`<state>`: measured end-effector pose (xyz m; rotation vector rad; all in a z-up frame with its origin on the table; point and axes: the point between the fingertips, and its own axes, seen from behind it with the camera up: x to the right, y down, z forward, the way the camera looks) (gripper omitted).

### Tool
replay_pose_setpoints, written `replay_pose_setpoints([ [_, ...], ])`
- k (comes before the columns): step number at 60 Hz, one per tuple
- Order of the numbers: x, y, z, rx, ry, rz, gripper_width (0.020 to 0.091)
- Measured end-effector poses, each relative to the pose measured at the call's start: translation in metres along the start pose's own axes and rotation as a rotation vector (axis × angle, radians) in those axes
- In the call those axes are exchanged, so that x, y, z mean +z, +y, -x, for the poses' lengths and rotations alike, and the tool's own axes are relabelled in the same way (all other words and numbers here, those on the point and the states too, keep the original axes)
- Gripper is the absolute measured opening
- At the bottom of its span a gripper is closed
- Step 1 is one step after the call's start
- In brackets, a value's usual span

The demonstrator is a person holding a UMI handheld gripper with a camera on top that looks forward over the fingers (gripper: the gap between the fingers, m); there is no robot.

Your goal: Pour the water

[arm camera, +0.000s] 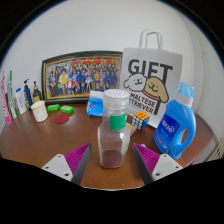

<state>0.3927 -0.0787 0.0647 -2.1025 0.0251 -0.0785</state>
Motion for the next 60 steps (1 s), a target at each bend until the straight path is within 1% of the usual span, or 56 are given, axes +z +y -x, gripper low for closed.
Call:
replay_pose_setpoints([
  [4,0.017,0.000,-0.002,0.006,-0.018,-0.011,0.0848],
  [6,0.024,0.001,-0.002,0.007,-0.027,-0.016,0.0820],
  [8,0.029,0.002,-0.002,0.009,-0.031,-0.021,0.0761],
  [11,0.036,0.002,-0.003,0.017,-0.036,-0.029,0.0642],
  [12,0.037,0.001,-0.001,0.021,-0.046,-0.034,0.0625],
  [14,0.039,-0.001,0.003,0.028,-0.065,-0.044,0.0559],
  [18,0.041,-0.003,0.003,0.032,-0.063,-0.056,0.0543],
  [24,0.042,-0.004,0.003,0.032,-0.058,-0.065,0.0476],
  [28,0.042,-0.004,0.000,0.038,-0.043,-0.054,0.0441],
  [36,0.040,-0.020,-0.004,-0.005,0.003,-0.048,0.0439],
  [43,0.038,-0.052,-0.002,-0.075,0.057,-0.063,0.0439],
  [47,0.037,-0.080,0.002,-0.126,0.096,-0.082,0.0438],
  [53,0.038,-0.125,0.013,-0.252,0.179,-0.089,0.0438],
  [60,0.046,-0.179,0.045,-0.484,0.297,-0.095,0.0438],
])
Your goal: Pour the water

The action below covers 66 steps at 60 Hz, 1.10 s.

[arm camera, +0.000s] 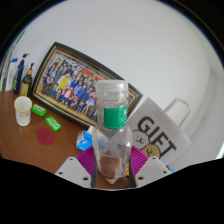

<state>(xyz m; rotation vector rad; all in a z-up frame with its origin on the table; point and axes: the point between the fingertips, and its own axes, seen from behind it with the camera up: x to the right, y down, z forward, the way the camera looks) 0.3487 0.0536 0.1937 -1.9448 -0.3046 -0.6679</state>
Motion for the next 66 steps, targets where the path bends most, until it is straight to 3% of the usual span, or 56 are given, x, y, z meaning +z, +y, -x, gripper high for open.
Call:
replay_pose_setpoints([
  [16,0.026,-0.112,0.068,-0.647,0.199,-0.043,0.0436],
  [36,0.051,-0.151,0.159,-1.353,0.318,-0.067,0.0438],
  [53,0.054,-0.151,0.178,-1.454,0.292,-0.077,0.0438],
  [66,0.039,-0.156,0.172,-0.977,0.131,-0.115,0.0437],
])
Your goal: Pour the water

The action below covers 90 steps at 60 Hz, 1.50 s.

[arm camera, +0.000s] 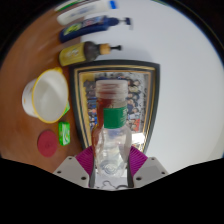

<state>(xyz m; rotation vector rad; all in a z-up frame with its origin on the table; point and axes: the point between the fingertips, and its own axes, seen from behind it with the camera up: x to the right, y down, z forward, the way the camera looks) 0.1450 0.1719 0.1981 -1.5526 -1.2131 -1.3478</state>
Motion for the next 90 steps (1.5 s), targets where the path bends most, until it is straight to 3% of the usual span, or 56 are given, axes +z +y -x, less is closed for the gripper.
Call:
replay_pose_setpoints([
  [12,-0.011,0.003,0.007,0.658,-0.177,-0.040,0.0440],
  [24,-0.002,-0.007,0.059,1.177,-0.380,-0.054,0.0439],
  [37,0.016,-0.012,0.120,1.381,-0.458,-0.070,0.0442],
  [43,0.019,-0.012,0.150,1.408,-0.486,-0.042,0.0447],
  [49,0.022,-0.010,0.146,1.474,-0.440,-0.076,0.0456],
  [59,0.021,-0.008,0.150,1.486,-0.461,-0.051,0.0577],
  [61,0.018,-0.008,0.154,1.479,-0.484,-0.029,0.0656],
  [64,0.011,-0.008,0.153,1.479,-0.503,-0.018,0.0860],
  [65,0.009,-0.008,0.152,1.478,-0.508,-0.016,0.0870],
  [67,0.002,-0.005,0.152,1.472,-0.518,0.002,0.0836],
  [71,-0.016,0.002,0.147,1.457,-0.517,0.039,0.0865],
  [90,-0.167,0.016,0.107,1.392,-0.521,0.182,0.0846],
])
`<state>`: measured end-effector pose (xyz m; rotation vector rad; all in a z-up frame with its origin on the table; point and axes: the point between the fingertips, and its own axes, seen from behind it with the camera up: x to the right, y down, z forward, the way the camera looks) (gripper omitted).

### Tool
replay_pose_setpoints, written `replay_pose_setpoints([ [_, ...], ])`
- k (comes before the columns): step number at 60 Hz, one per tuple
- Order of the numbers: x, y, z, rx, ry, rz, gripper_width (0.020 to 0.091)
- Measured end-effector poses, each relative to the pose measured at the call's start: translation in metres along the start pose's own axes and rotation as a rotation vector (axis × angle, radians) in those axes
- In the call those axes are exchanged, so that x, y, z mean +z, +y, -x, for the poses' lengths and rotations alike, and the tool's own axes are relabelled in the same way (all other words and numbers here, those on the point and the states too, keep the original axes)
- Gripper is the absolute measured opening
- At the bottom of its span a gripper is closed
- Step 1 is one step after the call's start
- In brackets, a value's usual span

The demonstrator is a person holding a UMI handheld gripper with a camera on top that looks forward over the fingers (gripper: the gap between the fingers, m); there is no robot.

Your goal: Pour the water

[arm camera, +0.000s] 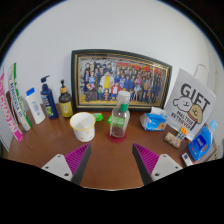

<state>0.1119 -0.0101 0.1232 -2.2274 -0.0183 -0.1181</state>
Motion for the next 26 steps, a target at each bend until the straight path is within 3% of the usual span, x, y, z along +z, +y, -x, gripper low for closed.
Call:
replay_pose_setpoints([
  [11,-0.068,0.020,0.025,-0.016,0.030,0.007,0.0852],
  [26,-0.103,0.028,0.045,-0.012,0.042,-0.003,0.0851],
])
